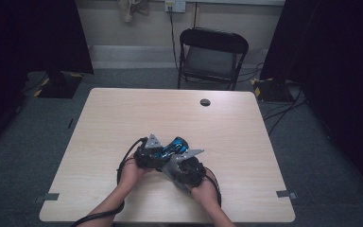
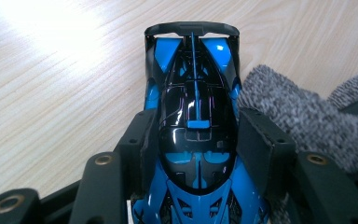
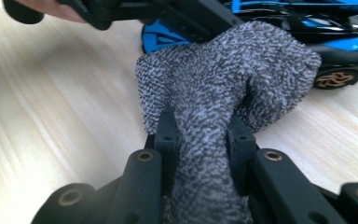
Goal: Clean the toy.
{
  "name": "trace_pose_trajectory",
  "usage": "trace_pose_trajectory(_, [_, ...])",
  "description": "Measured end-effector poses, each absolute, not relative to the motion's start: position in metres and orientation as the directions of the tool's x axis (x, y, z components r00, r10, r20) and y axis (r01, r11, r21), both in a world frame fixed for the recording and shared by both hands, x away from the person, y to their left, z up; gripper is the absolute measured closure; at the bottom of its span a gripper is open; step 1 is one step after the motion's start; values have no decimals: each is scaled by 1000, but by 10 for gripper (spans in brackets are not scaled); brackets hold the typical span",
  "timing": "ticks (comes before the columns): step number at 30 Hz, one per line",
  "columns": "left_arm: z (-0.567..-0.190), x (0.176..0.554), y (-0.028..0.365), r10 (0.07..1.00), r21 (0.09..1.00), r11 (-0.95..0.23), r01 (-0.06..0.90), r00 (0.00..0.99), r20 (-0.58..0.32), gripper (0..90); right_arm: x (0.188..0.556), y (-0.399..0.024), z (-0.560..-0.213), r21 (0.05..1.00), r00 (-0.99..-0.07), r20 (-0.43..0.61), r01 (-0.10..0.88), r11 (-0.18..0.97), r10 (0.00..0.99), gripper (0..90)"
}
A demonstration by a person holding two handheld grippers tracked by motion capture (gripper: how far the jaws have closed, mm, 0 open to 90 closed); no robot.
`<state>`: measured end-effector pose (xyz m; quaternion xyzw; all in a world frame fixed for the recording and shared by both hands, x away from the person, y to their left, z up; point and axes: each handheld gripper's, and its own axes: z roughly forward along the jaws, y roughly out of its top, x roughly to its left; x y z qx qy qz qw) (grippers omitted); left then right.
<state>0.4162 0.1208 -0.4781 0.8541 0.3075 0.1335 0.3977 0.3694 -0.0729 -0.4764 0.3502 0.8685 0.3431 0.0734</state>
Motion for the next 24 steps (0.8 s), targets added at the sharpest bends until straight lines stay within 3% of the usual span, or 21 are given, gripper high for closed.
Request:
trace_pose_trajectory(14, [-479, 416, 121, 632, 767, -485, 420, 774, -24, 485, 358, -73, -474, 643, -789, 164, 541, 542, 592, 726])
trace_pose_trajectory(24, [-479, 416, 122, 634, 769, -482, 421, 773, -26, 486, 366, -98, -459, 655, -770, 152, 548, 520, 620, 725])
